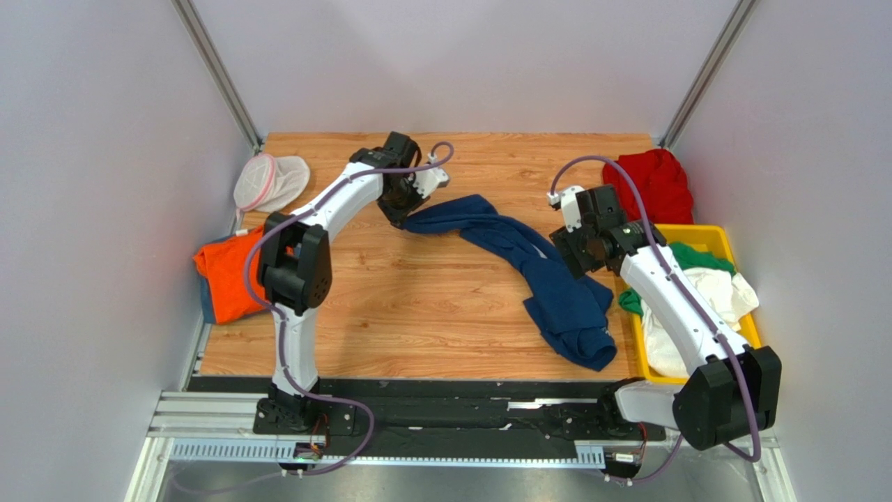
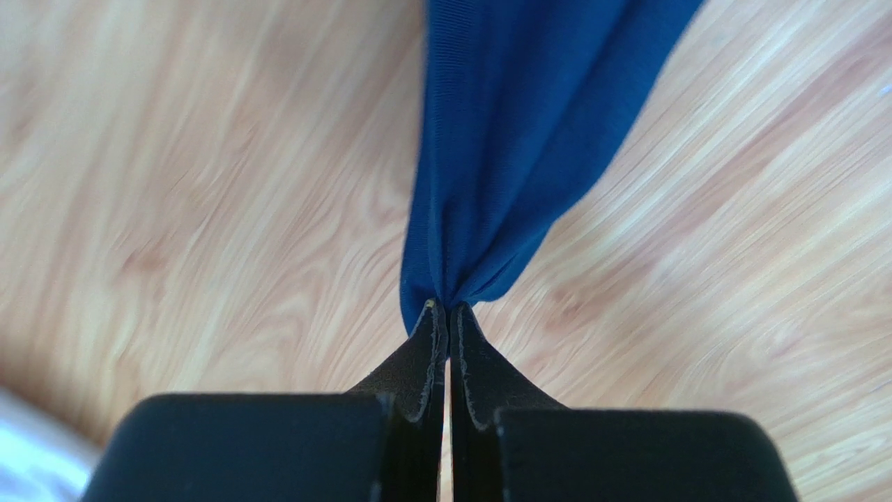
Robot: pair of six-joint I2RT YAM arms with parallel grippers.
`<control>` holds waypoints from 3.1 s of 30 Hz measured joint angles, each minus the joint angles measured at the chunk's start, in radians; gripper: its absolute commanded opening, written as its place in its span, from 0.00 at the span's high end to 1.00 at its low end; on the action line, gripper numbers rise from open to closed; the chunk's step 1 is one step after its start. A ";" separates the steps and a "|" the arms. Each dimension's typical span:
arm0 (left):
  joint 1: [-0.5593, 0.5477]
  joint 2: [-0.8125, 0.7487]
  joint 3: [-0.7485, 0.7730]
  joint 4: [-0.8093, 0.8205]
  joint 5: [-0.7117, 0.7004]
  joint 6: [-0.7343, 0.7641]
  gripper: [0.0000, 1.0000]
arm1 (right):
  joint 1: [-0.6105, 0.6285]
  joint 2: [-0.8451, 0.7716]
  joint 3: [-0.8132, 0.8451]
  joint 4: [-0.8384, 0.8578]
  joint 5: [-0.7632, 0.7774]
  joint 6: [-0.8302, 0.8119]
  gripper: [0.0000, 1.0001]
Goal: Fold and stack the t-shirts
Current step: Flatten the tshirt out
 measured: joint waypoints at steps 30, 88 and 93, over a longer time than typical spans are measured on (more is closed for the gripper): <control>0.028 -0.130 -0.142 -0.026 -0.303 0.022 1.00 | -0.332 0.685 0.435 -0.110 -0.614 0.089 0.50; 0.030 -0.097 -0.166 -0.013 -0.383 0.032 1.00 | -0.445 0.350 0.100 -0.348 -0.519 -0.132 0.55; 0.030 -0.097 -0.177 -0.012 -0.383 0.035 1.00 | -0.445 0.339 0.076 -0.348 -0.516 -0.140 0.56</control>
